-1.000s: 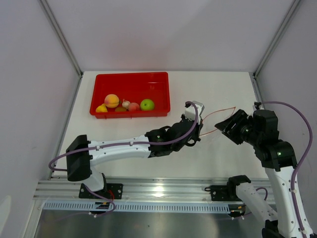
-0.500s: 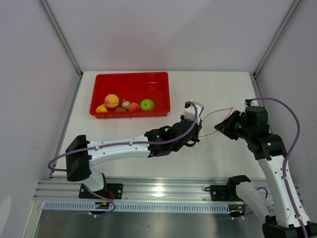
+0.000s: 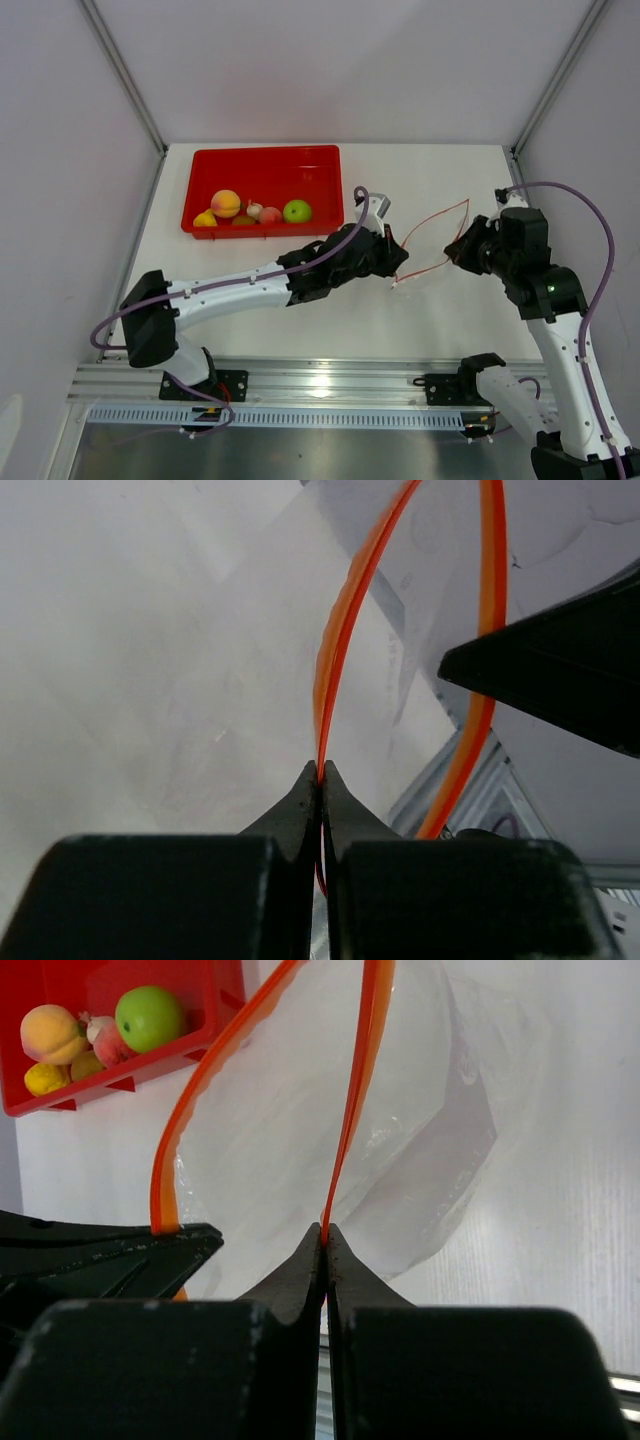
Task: Place the food in the zip-top bag and seal the zipper
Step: Open the zipper of the food storage bag at the center of the board.
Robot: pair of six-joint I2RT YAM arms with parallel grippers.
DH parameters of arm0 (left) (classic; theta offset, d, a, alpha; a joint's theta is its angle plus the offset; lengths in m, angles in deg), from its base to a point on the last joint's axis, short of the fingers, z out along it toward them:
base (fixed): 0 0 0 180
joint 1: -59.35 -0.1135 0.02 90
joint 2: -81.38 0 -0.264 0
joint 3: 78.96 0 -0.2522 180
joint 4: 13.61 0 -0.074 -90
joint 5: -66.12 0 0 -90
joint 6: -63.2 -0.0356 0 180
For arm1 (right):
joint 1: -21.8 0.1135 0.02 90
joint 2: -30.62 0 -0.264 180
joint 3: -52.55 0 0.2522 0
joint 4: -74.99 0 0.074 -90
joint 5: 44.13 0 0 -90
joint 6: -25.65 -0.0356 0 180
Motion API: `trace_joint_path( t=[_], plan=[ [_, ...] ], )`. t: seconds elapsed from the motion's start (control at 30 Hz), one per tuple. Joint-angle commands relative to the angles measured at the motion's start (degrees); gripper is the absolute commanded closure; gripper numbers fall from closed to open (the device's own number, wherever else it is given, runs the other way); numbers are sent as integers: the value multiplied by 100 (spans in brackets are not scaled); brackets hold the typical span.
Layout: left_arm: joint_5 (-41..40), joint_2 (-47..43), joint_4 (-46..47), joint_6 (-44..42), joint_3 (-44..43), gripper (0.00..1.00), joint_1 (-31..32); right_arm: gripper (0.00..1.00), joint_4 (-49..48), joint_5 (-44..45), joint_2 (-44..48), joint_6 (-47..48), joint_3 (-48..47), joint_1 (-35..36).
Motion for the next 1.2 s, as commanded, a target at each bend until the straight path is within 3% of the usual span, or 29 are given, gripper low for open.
trace_joint_path(
  t=[0.0,0.07,0.13,0.27,0.3,0.4,0.7,0.87,1.0,1.17],
  plan=[
    [837,136,649,357,-27,99,-4,100,154,526,-65,533,-382,44],
    [1126,259,974,454,51,99,-4,100,233,685,-135,638,-548,80],
    [1276,337,1097,385,43,82,-13,100,277,975,-267,753,-628,132],
    [1506,268,1203,16,34,40,-48,100,260,1090,-575,885,-743,176],
    [1480,207,1221,-81,113,20,-74,100,155,1029,-619,885,-690,176],
    [1392,-153,1335,-230,569,1,-223,100,-83,914,-689,806,-550,246],
    [215,-1340,291,-907,1019,1,-872,100,-425,1547,-1374,885,-619,887],
    [100,-1534,-62,-996,984,0,-1479,100,-681,1538,-1682,806,-690,1073],
    [12,-1254,-860,-1145,406,0,-2121,100,-927,1538,-1954,736,-716,1196],
    [-452,-147,-2442,-1076,-685,1,-2639,100,-1146,1451,-2183,692,-734,1231]
  ],
)
